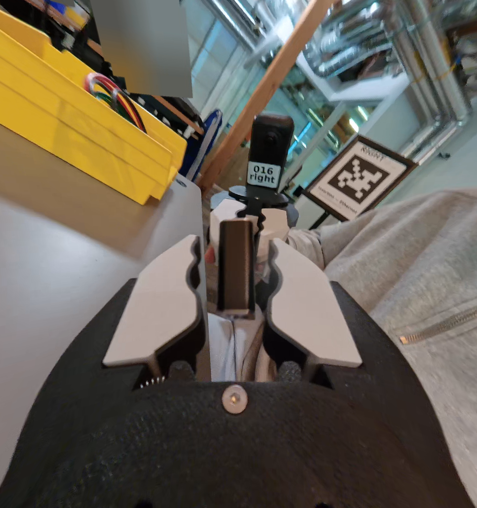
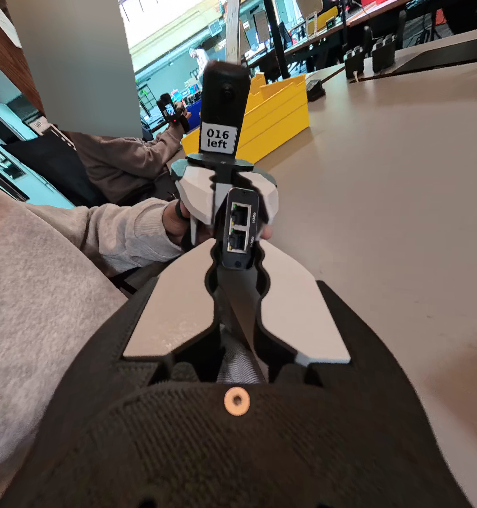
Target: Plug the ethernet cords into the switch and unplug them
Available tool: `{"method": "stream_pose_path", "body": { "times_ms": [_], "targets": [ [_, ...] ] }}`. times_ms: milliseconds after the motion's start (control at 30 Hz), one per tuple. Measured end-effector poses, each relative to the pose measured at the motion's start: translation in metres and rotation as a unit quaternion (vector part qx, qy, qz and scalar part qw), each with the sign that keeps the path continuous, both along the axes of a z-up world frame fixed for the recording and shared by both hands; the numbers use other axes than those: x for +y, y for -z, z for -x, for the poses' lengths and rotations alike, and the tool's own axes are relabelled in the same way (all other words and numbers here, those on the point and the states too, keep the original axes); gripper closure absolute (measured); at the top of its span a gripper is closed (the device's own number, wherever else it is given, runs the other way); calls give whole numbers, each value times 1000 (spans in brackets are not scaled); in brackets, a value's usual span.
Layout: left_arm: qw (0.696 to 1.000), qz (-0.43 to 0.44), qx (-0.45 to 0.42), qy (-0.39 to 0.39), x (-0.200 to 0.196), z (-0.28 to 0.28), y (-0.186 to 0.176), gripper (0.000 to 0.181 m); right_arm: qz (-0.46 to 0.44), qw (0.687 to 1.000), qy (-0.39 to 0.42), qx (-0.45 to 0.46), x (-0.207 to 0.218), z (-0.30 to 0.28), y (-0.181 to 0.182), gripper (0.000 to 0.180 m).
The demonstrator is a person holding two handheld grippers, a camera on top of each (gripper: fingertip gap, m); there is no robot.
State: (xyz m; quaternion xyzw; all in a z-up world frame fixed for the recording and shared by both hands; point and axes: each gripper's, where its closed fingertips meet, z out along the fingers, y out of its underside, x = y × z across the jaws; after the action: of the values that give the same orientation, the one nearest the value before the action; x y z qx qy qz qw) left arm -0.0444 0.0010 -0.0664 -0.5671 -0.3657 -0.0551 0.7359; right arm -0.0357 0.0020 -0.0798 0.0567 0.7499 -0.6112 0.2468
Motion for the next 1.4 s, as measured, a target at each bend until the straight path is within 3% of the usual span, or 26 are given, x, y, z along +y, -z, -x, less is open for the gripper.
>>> {"method": "stream_pose_path", "body": {
  "times_ms": [167,333,467,533,633,800,1100,1233,1300,1400],
  "targets": [
    [998,-17,-4,-62,-22,13,0,112,53,997,56,-24,22,46,-35,156],
    [999,-22,-9,-46,-16,10,2,110,61,965,216,133,72,153,-91,156],
    [999,12,6,-37,-6,7,3,110,-73,889,345,293,108,279,-110,156],
    [999,18,12,-34,-1,5,1,110,-181,870,358,286,113,341,-88,156],
    [999,23,24,-32,6,2,-7,109,-318,866,327,207,110,397,-36,156],
    [994,89,46,-33,14,-2,2,108,-371,896,241,-39,81,404,12,156],
    [993,113,39,7,29,-9,22,94,-454,861,191,-125,87,415,58,156],
    [991,125,43,8,30,-8,24,92,-469,849,216,-114,95,427,61,154],
    [991,125,47,4,29,-8,22,91,-471,840,265,-49,102,442,52,154],
    [991,122,46,-3,28,-6,21,90,-429,840,319,98,101,451,10,141]
  ]
}}
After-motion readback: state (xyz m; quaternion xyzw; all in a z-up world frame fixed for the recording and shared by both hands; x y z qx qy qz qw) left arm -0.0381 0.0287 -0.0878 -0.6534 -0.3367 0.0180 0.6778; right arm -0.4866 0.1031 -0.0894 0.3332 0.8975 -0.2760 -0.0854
